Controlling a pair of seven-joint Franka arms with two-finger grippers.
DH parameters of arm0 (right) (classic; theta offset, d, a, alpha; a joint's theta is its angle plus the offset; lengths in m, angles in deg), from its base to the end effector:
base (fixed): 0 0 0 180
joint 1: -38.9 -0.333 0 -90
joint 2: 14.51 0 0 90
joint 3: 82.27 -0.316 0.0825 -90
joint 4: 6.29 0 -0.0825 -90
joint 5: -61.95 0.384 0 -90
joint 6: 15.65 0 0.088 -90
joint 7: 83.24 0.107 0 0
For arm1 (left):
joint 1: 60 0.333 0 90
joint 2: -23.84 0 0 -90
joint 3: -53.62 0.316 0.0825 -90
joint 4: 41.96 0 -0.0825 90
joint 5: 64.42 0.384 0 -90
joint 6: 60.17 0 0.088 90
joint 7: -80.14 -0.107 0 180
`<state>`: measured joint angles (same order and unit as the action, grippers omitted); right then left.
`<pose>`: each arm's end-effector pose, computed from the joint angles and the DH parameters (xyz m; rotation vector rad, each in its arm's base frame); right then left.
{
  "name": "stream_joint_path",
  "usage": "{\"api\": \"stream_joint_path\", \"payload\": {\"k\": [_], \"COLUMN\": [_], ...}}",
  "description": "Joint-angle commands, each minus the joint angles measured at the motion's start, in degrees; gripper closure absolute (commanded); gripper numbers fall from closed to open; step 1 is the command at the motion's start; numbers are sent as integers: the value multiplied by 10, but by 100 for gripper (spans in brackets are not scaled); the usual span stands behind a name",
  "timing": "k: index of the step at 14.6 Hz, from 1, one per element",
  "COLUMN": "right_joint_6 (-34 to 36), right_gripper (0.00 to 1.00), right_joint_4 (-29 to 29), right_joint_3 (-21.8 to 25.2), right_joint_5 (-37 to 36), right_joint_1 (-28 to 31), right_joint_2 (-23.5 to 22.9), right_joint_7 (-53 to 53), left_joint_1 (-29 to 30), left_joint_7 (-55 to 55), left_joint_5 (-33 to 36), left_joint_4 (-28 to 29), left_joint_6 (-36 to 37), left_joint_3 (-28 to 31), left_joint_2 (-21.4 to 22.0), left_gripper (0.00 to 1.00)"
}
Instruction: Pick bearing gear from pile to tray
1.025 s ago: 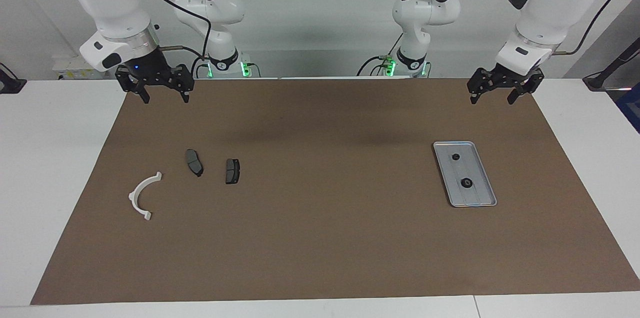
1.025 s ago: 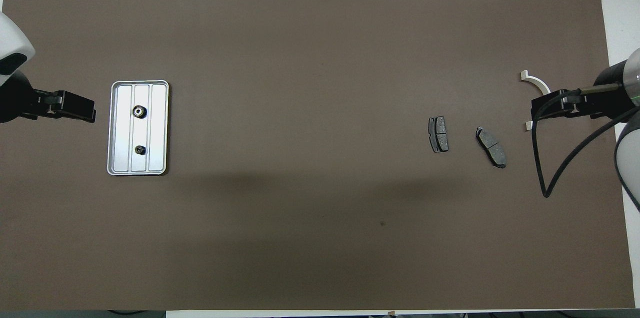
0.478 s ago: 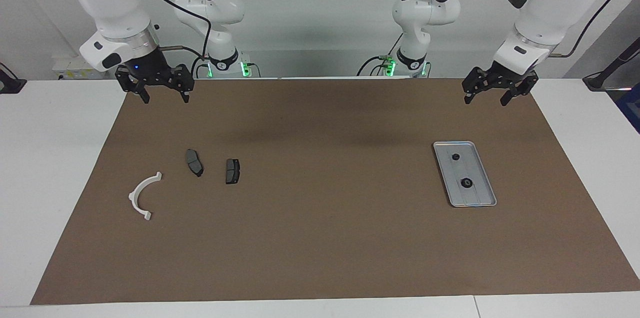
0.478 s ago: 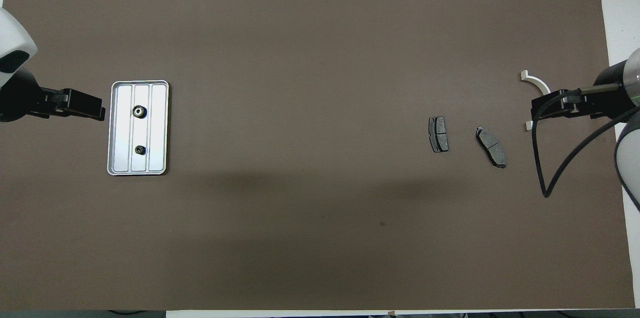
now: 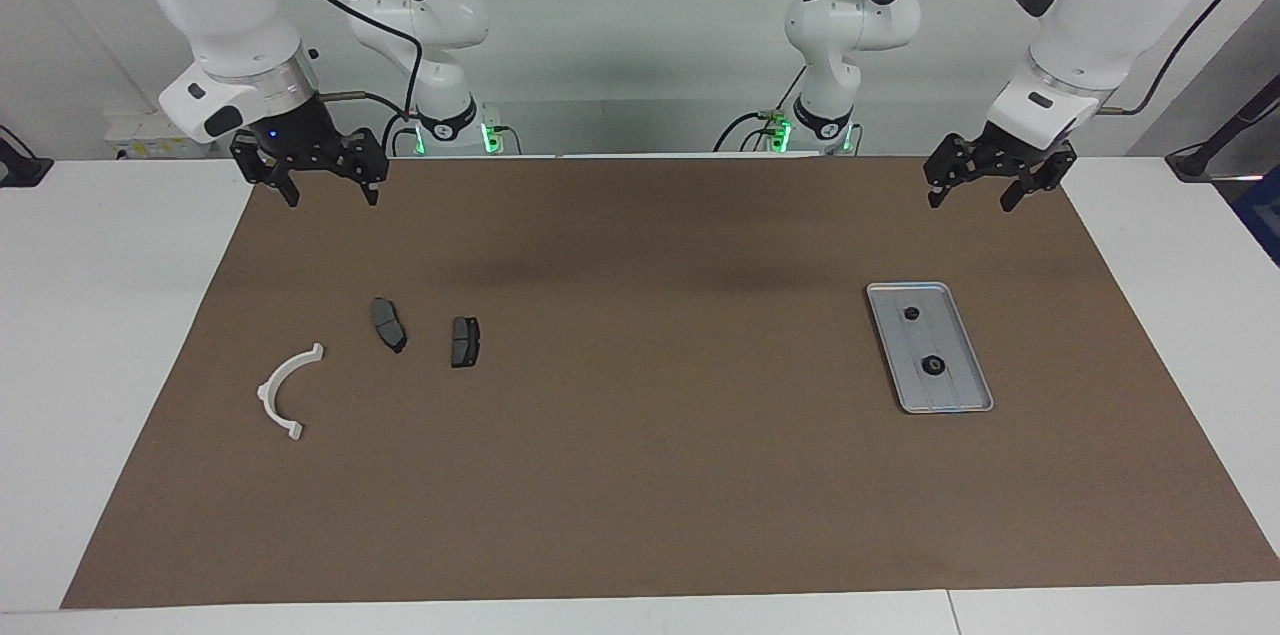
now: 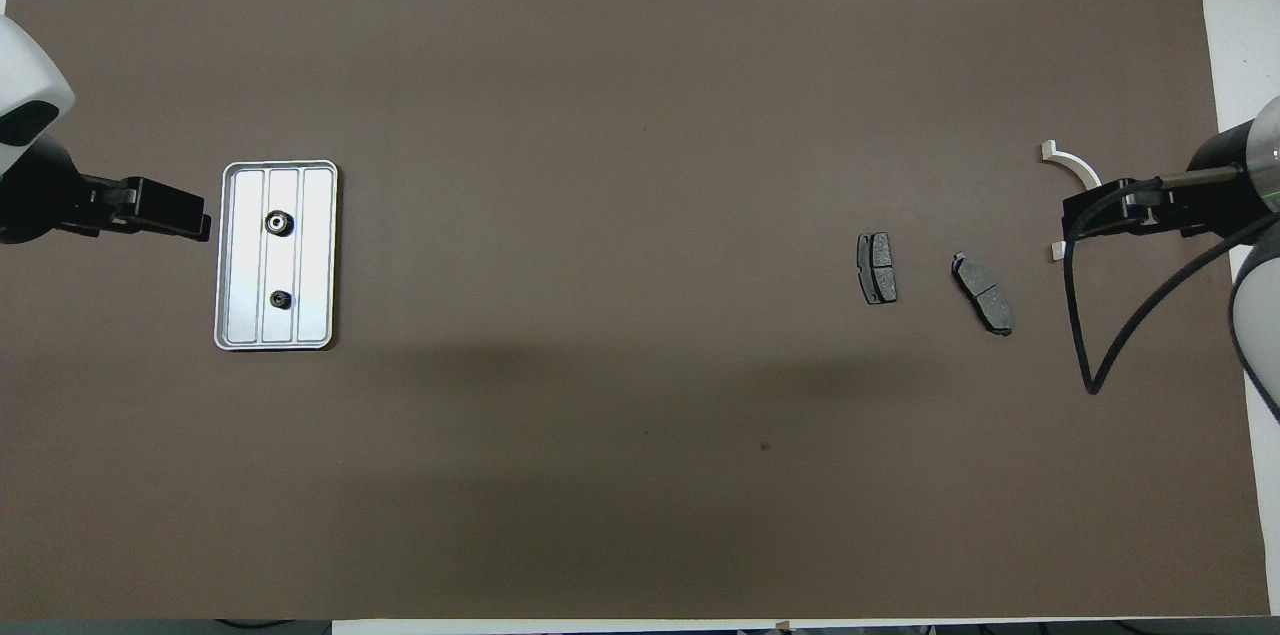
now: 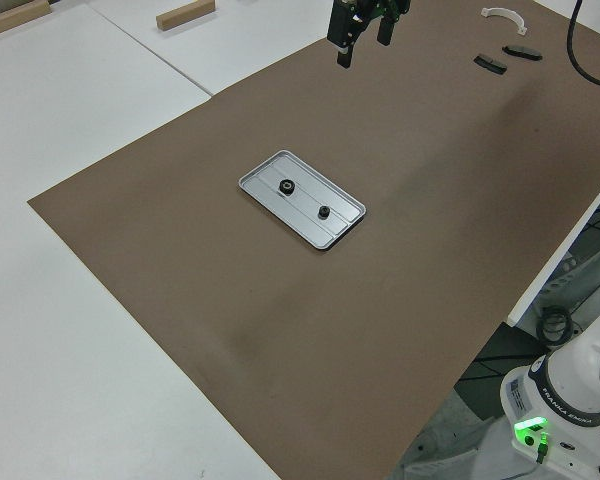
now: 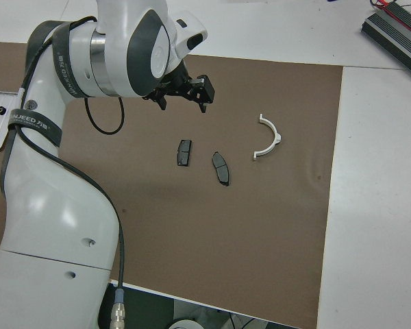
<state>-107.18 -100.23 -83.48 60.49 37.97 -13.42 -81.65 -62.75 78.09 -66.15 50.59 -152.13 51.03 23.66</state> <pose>0.5493 0.0180 0.6049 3.1148 0.0165 -0.0346 0.5548 -0.0550 0.6047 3.1053 -0.1986 -0.0222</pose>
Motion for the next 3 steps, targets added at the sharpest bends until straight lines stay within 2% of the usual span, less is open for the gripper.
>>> {"api": "stream_joint_path", "payload": {"k": [1,3], "right_joint_6": [2,2], "right_gripper": [0,0], "right_joint_4": [-6,-6], "right_joint_3": [-4,-4], "right_joint_5": [15,15], "right_joint_1": [10,10], "right_joint_2": [9,9], "right_joint_7": [-17,-17], "left_joint_1": [-5,-5], "left_joint_7": [-8,-7], "left_joint_5": [-3,-2], "left_joint_4": [-9,-10], "left_joint_6": [5,5], "left_joint_3": [7,7], "left_joint_2": [-5,-5], "left_gripper": [0,0]}}
